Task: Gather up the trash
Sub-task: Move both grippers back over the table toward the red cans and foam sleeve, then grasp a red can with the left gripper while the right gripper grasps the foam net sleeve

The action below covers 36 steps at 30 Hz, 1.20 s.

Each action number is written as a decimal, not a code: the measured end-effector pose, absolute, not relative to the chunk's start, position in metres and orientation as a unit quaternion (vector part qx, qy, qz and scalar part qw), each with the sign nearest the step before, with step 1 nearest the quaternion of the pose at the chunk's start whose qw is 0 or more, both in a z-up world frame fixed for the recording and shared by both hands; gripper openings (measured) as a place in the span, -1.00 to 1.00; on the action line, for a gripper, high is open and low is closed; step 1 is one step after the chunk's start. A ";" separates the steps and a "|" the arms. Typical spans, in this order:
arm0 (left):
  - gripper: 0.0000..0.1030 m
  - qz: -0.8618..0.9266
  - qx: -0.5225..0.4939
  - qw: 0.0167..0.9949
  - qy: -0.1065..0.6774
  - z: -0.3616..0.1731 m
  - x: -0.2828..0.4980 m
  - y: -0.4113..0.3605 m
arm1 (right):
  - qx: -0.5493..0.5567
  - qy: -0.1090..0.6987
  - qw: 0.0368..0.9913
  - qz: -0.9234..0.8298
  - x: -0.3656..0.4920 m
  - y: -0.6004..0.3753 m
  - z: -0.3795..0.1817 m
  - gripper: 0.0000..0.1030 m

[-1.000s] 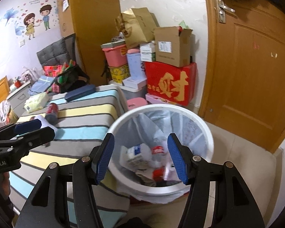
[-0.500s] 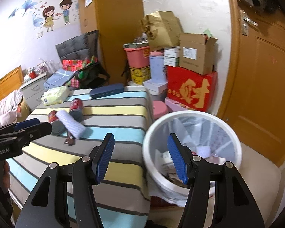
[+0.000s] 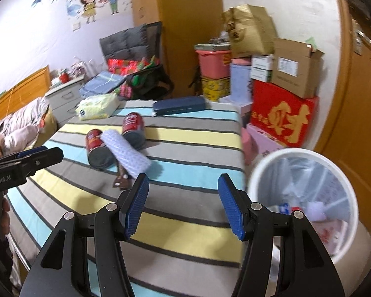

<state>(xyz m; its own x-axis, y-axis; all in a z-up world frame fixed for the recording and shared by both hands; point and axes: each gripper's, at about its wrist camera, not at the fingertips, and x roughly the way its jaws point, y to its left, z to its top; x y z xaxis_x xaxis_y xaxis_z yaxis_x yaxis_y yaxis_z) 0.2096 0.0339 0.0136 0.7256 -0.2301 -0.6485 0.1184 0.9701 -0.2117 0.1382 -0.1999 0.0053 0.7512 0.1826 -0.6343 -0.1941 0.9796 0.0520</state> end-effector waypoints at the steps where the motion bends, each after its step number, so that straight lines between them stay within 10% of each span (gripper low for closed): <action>1: 0.41 -0.091 -0.081 0.925 0.361 0.012 0.212 0.037 | -0.011 0.340 0.935 0.106 0.140 -0.197 0.004 0.16; 24: 0.43 -0.067 -0.128 0.905 0.400 -0.018 0.296 0.066 | -0.060 0.402 0.884 0.232 0.205 -0.148 -0.035 0.16; 36: 0.43 -0.058 -0.134 0.895 0.421 -0.033 0.325 0.049 | -0.032 0.409 0.882 0.232 0.198 -0.167 -0.030 -0.48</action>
<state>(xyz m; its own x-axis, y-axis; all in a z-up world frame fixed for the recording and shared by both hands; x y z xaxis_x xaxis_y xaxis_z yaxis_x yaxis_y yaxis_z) 0.3254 0.0489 -0.0333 0.6382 -0.2159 -0.7390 -0.0091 0.9577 -0.2877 0.1984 -0.1668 -0.0304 0.5586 0.3827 -0.7359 -0.4347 0.8906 0.1332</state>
